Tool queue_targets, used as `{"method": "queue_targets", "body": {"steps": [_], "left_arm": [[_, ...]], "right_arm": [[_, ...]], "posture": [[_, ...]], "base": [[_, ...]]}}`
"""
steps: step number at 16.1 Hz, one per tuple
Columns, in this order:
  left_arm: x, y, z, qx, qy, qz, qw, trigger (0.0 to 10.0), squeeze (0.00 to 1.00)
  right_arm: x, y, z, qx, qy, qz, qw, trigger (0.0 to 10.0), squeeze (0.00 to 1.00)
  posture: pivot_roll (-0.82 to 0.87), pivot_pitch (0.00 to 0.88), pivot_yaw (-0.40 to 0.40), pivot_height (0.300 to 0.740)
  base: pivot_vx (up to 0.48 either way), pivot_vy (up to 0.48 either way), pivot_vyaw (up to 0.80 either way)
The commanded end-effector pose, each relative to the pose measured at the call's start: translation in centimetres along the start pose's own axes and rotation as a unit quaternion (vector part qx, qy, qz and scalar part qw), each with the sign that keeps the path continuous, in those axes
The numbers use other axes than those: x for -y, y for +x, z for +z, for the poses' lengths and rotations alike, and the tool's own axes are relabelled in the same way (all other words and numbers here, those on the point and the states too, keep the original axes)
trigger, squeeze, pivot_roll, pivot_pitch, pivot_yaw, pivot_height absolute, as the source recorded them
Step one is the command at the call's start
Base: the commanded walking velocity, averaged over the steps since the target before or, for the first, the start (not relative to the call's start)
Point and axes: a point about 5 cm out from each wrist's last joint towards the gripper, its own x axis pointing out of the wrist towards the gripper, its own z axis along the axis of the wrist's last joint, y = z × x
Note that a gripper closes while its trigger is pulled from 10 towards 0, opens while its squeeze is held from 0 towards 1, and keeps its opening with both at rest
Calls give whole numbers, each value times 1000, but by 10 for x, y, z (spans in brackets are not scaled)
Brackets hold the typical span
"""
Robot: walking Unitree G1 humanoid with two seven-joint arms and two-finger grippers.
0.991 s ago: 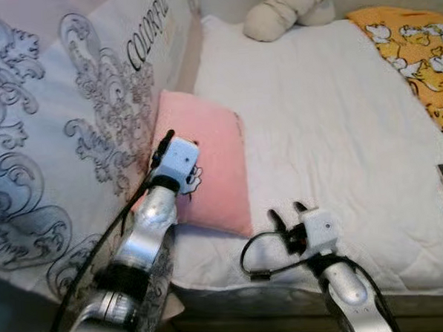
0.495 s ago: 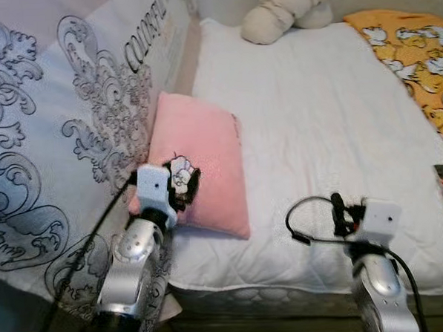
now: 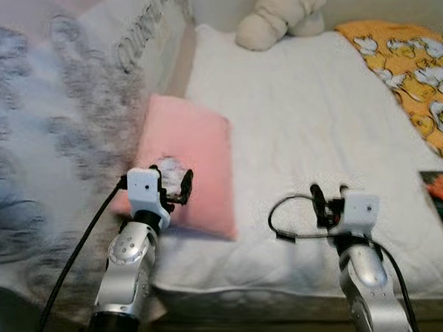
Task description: Clean up the room
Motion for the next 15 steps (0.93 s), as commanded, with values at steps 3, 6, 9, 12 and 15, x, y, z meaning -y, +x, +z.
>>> {"method": "queue_targets", "body": {"steps": [3,6,9,12,15], "left_arm": [[11,2,-8,-6,-15,-14,1000,10000,0],[9,-2,-10,-9,-20,3,1000,10000,0],[-2,2,-7,0,17,17,1000,10000,1000],[-1,9,-3,2,36,2,999,10000,1000],[-3,13,-3,2,40,6,999,10000,1000]], "right_arm": [[5,2,-5,-9,-12,-10,1000,10000,0],[5,3,-8,-22,-20,-19,999,10000,0],[4,-1,-11,-17,3,-9,1000,10000,1000],[5,2,-13,-16,-8,-15,1000,10000,1000],[5,2,-12,-11,-17,-12,1000,10000,1000]], "posture": [[20,0,-13,740],[21,0,-12,740],[33,0,-13,740],[23,0,5,740],[12,0,7,740]], "base": [[0,-459,0],[0,-458,0],[0,-434,0],[0,-420,0],[0,-420,0]]}}
